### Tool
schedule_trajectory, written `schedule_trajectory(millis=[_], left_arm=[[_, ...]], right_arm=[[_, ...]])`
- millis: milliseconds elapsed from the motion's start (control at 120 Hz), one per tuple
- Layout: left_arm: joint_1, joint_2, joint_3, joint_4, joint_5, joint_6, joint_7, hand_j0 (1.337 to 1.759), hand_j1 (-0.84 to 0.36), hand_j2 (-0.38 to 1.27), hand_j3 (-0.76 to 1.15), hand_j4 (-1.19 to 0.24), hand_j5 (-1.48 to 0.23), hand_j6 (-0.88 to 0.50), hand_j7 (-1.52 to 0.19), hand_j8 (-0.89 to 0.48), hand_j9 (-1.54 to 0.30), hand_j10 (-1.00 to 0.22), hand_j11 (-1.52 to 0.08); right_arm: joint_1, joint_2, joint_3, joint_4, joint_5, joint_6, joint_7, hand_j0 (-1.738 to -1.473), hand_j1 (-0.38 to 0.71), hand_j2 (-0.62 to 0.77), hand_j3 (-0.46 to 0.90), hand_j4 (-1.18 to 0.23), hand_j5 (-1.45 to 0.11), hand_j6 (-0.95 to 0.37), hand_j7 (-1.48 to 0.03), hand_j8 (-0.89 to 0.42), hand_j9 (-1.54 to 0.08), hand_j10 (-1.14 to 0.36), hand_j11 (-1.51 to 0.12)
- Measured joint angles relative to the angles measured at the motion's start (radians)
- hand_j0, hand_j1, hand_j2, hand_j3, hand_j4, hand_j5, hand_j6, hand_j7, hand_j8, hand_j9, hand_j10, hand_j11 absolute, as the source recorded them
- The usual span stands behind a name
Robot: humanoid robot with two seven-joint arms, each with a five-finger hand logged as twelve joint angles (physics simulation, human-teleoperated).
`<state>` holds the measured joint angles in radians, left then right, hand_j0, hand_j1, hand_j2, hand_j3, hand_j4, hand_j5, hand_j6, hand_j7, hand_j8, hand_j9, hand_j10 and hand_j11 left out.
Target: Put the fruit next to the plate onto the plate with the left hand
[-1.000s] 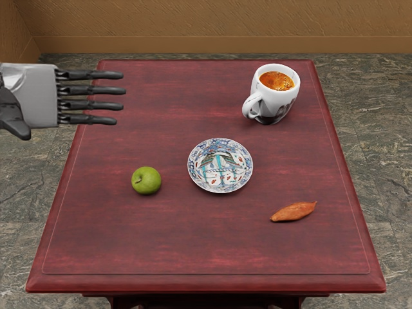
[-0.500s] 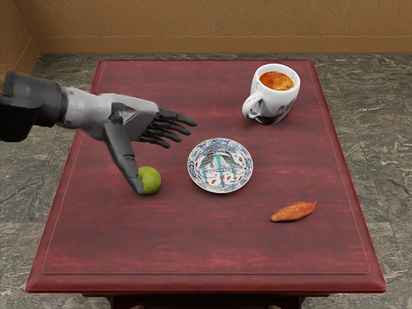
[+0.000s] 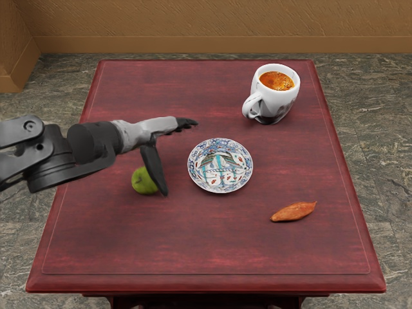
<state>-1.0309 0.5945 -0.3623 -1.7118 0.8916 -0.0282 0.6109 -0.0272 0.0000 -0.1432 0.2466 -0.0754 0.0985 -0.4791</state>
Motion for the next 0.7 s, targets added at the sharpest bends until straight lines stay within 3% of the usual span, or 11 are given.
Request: schedule_trajectory(millis=[233, 492, 700], left_arm=[[0.032, 0.063, 0.004, 0.019, 0.062, -0.001, 0.0, 1.658, 0.32, 0.01, 0.0, -0.03, -0.03, -0.03, -0.03, -0.03, -0.03, -0.03, -0.03], [0.134, 0.033, 0.006, 0.027, 0.186, 0.048, 0.0, 1.658, 0.3, 0.01, 0.0, -0.04, -0.05, -0.04, -0.05, -0.04, -0.05, -0.04, -0.05], [0.15, 0.032, 0.022, 0.028, 0.262, 0.091, 0.0, 1.658, 0.25, 0.02, 0.0, -0.08, -0.11, -0.08, -0.1, -0.08, -0.1, -0.08, -0.1]], right_arm=[[0.002, 0.0, 0.0, 0.0, -0.001, 0.001, -0.001, -1.658, -0.35, 0.0, 0.0, 0.0, 0.0, 0.0, 0.0, 0.0, 0.0, 0.0, 0.0], [0.008, 0.0, 0.0, 0.0, -0.001, 0.001, -0.001, -1.658, -0.35, 0.0, 0.0, 0.0, 0.0, 0.0, 0.0, 0.0, 0.0, 0.0, 0.0], [0.009, 0.0, 0.001, 0.0, -0.001, 0.001, -0.001, -1.658, -0.35, 0.0, 0.0, 0.0, 0.0, 0.0, 0.0, 0.0, 0.0, 0.0, 0.0]])
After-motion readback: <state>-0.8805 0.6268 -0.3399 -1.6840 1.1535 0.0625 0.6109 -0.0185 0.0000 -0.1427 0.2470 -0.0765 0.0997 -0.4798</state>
